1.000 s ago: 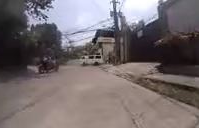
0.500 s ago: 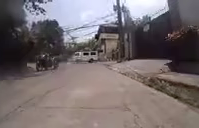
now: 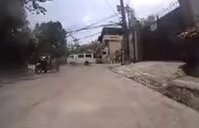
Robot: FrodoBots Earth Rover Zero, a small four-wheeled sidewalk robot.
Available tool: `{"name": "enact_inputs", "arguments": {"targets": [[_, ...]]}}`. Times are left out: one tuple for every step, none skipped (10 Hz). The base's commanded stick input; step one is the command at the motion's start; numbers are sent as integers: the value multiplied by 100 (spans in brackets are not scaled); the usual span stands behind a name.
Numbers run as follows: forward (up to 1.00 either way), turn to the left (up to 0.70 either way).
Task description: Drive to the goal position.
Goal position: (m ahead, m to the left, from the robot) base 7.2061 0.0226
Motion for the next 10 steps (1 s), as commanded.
{"name": "enact_inputs", "arguments": {"targets": [[100, -34], [100, -40], [100, -29], [100, -6], [100, 0], [100, 0], [100, 0], [100, 0], [100, 0], [100, 0]]}}
